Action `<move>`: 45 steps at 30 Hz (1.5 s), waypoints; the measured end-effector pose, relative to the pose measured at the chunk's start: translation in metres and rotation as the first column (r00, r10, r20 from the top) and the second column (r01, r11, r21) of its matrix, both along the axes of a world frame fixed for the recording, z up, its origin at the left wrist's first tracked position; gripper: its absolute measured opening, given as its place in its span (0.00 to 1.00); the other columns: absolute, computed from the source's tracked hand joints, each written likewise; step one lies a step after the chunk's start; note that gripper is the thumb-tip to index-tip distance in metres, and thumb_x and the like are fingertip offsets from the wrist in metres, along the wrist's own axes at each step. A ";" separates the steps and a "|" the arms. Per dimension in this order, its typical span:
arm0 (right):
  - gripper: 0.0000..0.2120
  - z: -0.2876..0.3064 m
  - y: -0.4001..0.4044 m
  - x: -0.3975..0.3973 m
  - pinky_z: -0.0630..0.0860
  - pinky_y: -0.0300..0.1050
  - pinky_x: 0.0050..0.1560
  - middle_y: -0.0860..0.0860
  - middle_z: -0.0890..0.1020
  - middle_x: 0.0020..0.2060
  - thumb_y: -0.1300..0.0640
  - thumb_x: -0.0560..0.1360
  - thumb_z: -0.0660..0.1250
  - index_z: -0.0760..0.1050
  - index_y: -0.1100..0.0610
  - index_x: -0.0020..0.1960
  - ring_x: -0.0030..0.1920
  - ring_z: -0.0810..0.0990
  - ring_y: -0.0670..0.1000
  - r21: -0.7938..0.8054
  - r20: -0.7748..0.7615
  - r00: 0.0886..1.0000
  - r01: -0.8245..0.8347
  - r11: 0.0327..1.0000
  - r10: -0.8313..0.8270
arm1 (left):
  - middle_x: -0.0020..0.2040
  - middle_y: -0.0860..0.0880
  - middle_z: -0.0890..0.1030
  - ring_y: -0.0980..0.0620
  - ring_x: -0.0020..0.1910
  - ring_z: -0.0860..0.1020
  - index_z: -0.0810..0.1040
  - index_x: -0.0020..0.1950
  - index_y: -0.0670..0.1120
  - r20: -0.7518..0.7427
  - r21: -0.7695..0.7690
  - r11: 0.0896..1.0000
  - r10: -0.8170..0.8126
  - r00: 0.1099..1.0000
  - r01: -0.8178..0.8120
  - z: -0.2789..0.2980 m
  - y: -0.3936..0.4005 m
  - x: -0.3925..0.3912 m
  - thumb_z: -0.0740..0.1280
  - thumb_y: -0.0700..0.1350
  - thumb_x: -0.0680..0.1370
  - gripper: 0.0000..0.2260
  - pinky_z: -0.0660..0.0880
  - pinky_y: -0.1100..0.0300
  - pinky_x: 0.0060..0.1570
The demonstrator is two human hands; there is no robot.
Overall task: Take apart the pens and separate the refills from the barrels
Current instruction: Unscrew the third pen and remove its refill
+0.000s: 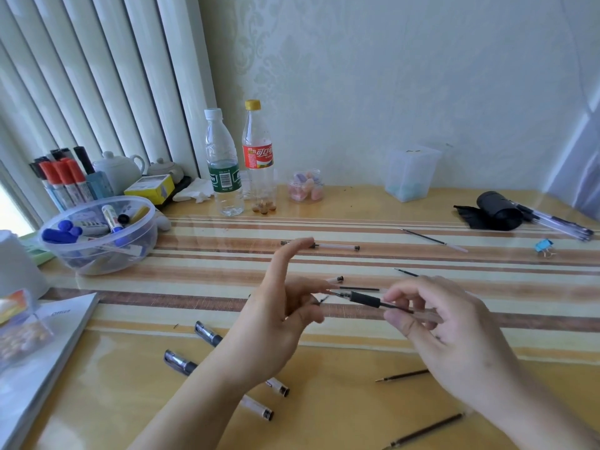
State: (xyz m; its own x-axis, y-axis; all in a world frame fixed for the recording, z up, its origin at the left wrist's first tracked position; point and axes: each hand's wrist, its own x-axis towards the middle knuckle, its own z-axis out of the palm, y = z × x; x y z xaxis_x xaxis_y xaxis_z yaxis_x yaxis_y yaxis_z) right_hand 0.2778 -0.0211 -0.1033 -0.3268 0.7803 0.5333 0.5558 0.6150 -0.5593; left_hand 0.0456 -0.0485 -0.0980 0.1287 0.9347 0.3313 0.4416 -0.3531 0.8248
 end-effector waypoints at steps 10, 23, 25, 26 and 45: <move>0.11 0.002 0.005 -0.001 0.76 0.53 0.44 0.34 0.81 0.39 0.42 0.69 0.65 0.81 0.45 0.44 0.45 0.77 0.49 0.117 0.120 0.991 0.039 0.992 -0.053 | 0.46 0.56 0.84 0.57 0.48 0.83 0.58 0.67 0.74 0.009 -0.126 0.991 0.050 0.999 -0.048 0.002 0.000 0.004 0.75 0.38 0.71 0.41 0.79 0.54 0.56; 0.08 -0.005 0.004 -0.006 0.74 0.46 0.47 0.35 0.80 0.37 0.42 0.70 0.66 0.80 0.44 0.43 0.44 0.77 0.44 0.127 0.136 0.990 -0.061 0.990 0.044 | 0.43 0.58 0.84 0.62 0.47 0.81 0.60 0.67 0.72 -0.138 0.013 1.000 0.018 0.990 -0.017 -0.004 -0.001 0.009 0.75 0.41 0.72 0.37 0.75 0.64 0.54; 0.06 -0.005 0.003 -0.008 0.74 0.44 0.45 0.36 0.80 0.37 0.44 0.69 0.69 0.80 0.44 0.42 0.43 0.78 0.44 0.094 0.097 0.994 -0.055 0.994 0.046 | 0.44 0.58 0.84 0.62 0.48 0.81 0.61 0.68 0.72 -0.155 0.050 0.999 0.020 0.988 -0.013 -0.006 0.000 0.009 0.75 0.41 0.72 0.37 0.75 0.64 0.55; 0.04 -0.006 0.004 -0.008 0.74 0.42 0.44 0.37 0.81 0.36 0.45 0.68 0.71 0.80 0.44 0.41 0.43 0.79 0.44 0.076 0.074 0.996 -0.047 0.996 0.041 | 0.44 0.57 0.85 0.61 0.48 0.81 0.62 0.68 0.72 -0.162 0.069 0.998 0.022 0.987 -0.011 -0.007 0.000 0.008 0.75 0.41 0.72 0.36 0.75 0.64 0.56; 0.12 -0.007 0.049 0.040 0.70 0.44 0.53 0.41 0.80 0.51 0.47 0.73 0.68 0.78 0.47 0.56 0.58 0.76 0.49 -0.097 0.217 0.913 0.371 0.924 -0.344 | 0.47 0.61 0.80 0.58 0.51 0.75 0.81 0.51 0.56 -0.545 0.065 0.978 0.200 0.814 -0.196 -0.018 0.023 -0.034 0.70 0.50 0.75 0.06 0.75 0.56 0.53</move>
